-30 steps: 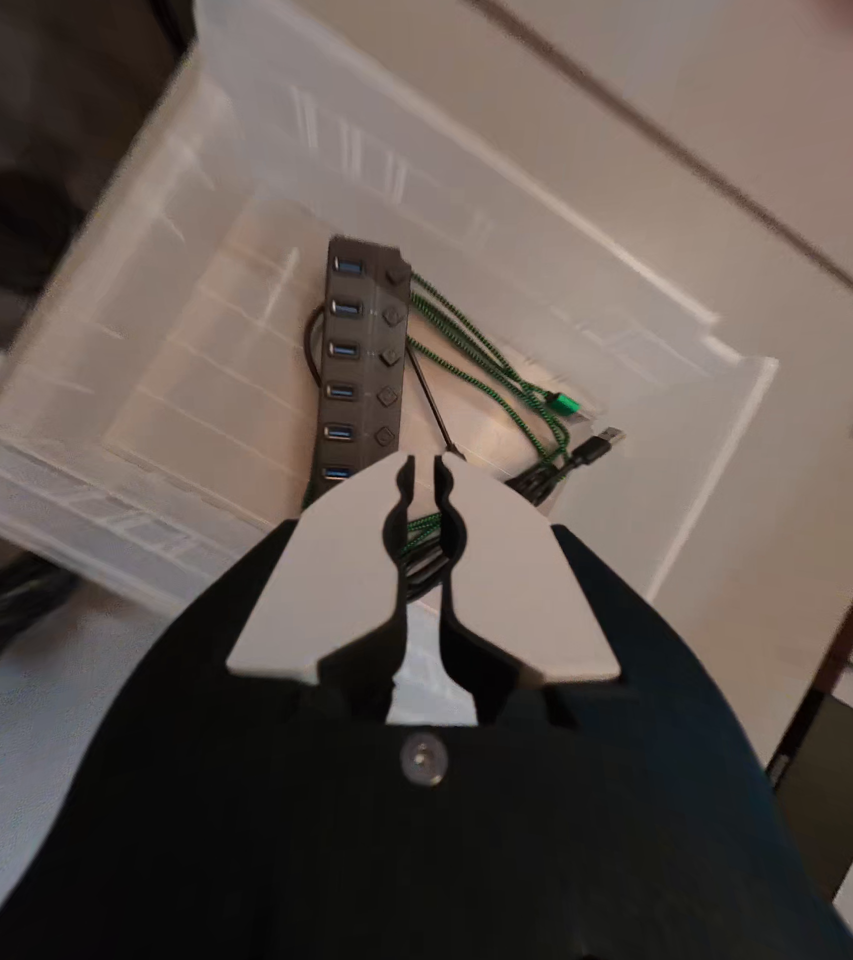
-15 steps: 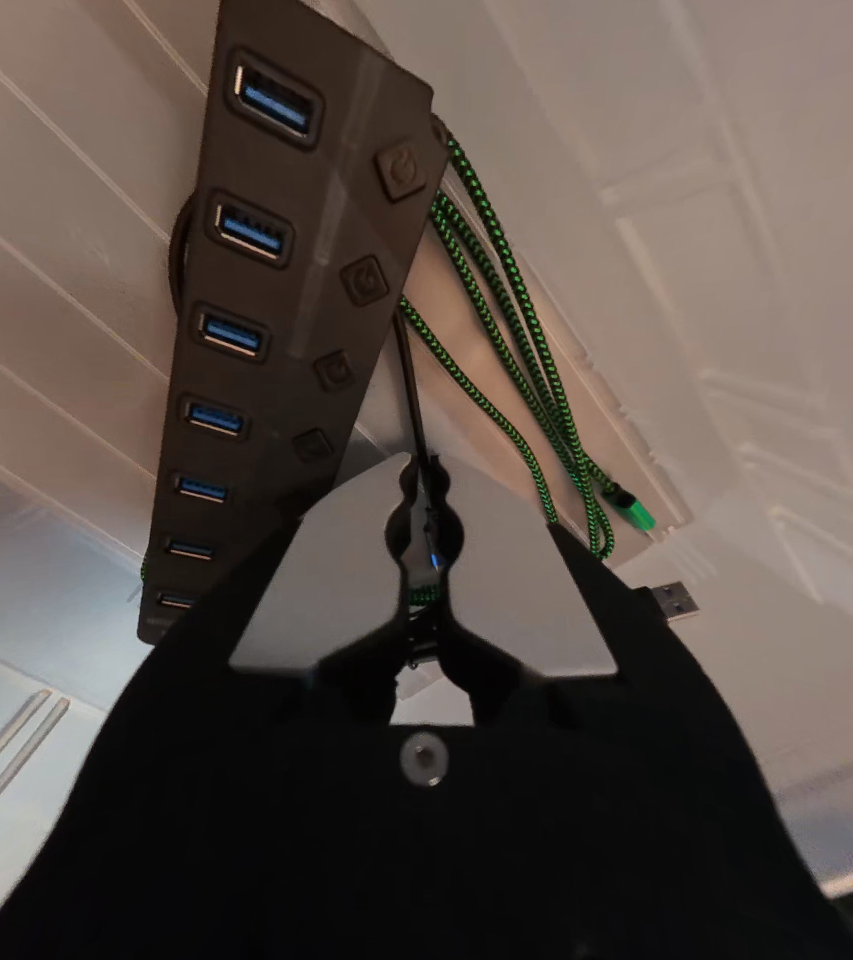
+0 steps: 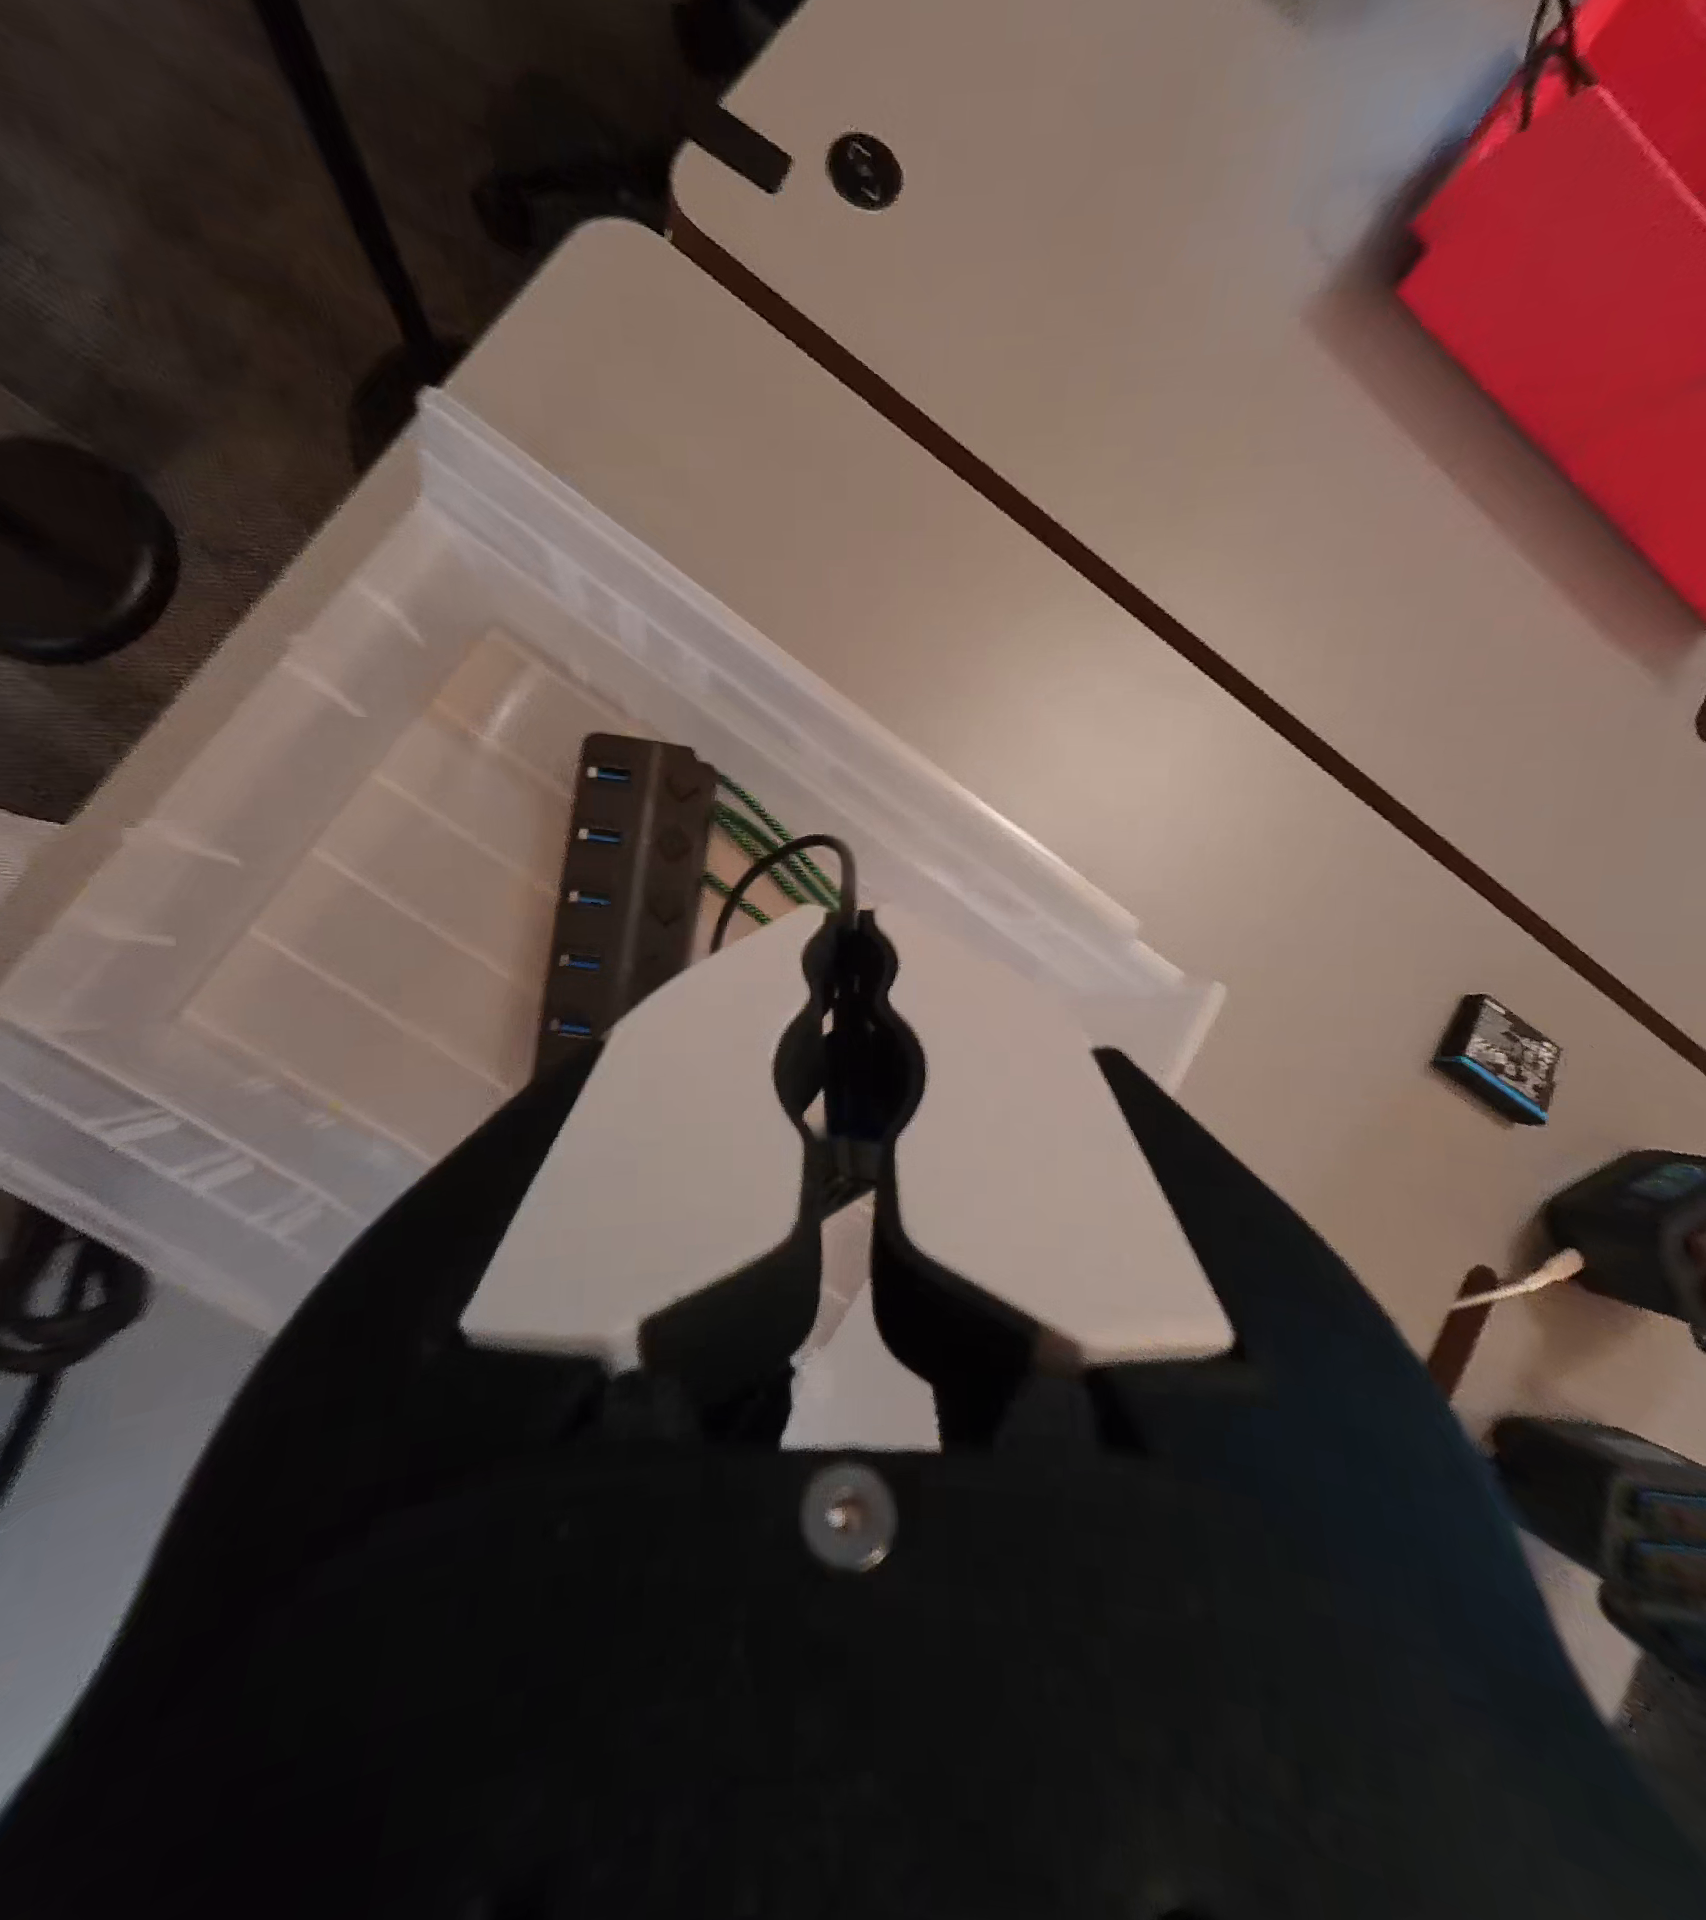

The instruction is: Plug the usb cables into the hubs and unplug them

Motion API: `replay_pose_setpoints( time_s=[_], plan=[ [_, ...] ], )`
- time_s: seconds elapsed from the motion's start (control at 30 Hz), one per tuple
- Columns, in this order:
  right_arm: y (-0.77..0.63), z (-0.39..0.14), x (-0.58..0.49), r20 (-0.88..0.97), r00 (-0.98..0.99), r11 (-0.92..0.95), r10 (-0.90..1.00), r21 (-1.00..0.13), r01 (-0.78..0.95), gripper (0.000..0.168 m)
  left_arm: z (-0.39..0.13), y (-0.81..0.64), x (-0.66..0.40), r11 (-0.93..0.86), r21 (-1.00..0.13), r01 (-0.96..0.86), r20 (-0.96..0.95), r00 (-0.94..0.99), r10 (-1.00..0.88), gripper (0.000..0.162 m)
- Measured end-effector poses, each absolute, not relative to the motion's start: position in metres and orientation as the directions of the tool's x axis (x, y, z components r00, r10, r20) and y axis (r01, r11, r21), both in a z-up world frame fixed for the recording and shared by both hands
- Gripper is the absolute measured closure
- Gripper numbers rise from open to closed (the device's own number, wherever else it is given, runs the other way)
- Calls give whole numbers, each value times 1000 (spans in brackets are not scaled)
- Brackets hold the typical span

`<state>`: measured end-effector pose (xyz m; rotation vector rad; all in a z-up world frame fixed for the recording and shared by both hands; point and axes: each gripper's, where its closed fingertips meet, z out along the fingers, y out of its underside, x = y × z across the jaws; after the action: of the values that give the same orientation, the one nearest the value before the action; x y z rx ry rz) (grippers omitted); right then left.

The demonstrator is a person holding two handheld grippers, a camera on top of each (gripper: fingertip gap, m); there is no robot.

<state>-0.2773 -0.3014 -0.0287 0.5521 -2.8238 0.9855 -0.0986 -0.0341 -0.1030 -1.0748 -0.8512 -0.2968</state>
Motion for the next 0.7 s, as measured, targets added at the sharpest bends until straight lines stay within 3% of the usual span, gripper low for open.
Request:
replay_pose_setpoints(
  time_s=[0.13, 0.43, 0.53, 0.7],
  plan=[
    [-296, -15, -260, 302, -908, 694, -291, -586, -418, 165, -103, -32, -96, 475, -639, 605, 740, 652, 165, 136],
    [-307, 78, -261, 467, -874, 587, -132, -674, -449, 168, -103, -29, -93, 462, -653, 600, 729, 664, 169, 136],
    [-304, 62, -253, 436, -883, 616, -171, -652, -442, 168, -102, -29, -94, 463, -654, 599, 728, 664, 169, 136],
    [-298, -9, -255, 384, -891, 738, -244, -522, -427, 168, -102, -29, -93, 462, -659, 594, 724, 668, 174, 136]
  ],
)
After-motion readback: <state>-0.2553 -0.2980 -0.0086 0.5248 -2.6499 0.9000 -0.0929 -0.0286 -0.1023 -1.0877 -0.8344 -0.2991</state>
